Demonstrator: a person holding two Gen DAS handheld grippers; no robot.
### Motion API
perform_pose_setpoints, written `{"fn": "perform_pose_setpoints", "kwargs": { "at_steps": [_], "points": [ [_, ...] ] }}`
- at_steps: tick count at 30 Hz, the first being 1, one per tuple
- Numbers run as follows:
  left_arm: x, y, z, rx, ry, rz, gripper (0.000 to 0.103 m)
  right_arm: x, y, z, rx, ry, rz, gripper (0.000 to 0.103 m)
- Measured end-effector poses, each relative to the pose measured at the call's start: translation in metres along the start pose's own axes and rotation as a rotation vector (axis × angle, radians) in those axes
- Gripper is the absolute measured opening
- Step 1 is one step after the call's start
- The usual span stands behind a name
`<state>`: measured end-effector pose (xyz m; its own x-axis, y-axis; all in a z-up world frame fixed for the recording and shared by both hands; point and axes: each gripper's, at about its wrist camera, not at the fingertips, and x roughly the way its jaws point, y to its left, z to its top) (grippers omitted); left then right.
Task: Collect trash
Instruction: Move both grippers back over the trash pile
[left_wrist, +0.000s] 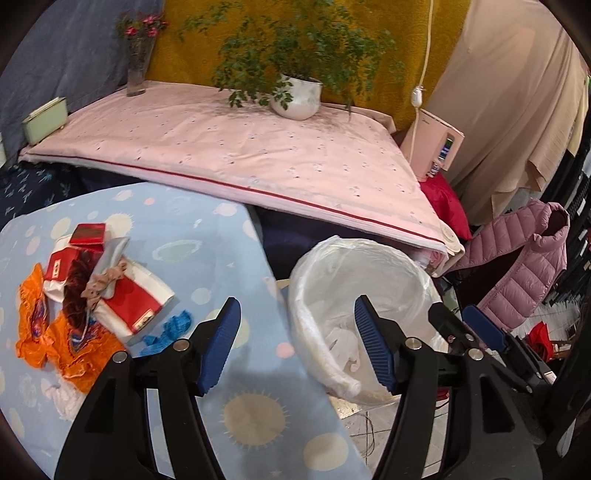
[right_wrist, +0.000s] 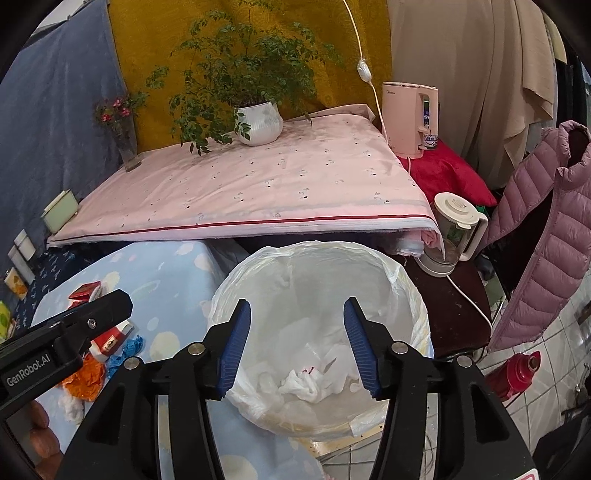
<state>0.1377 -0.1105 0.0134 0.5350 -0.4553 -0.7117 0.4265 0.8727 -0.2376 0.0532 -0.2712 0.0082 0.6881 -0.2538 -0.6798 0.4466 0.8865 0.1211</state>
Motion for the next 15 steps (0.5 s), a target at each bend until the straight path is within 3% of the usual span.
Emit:
{"fn": "perform_pose_setpoints", "kwargs": {
  "at_steps": [8, 10, 15],
  "points": [
    [-0.016, 0.043, -0.013, -0.065, -0.012, 0.064, 0.069, -0.004, 0.031, -0.007, -0.045, 0.008, 0.034, 0.056],
    [-0.021, 0.056, -0.017, -0.083, -0.017, 0.09, 0.075, -0.004, 0.041, -0.009, -0.059, 0.011, 0.043, 0.056],
    [-0.028, 0.088, -0.03, -0.13, -0.013, 0.144, 0.076, -0.003, 0.062, -0.015, -0.084, 0.022, 0.067, 0.059]
  ]
}}
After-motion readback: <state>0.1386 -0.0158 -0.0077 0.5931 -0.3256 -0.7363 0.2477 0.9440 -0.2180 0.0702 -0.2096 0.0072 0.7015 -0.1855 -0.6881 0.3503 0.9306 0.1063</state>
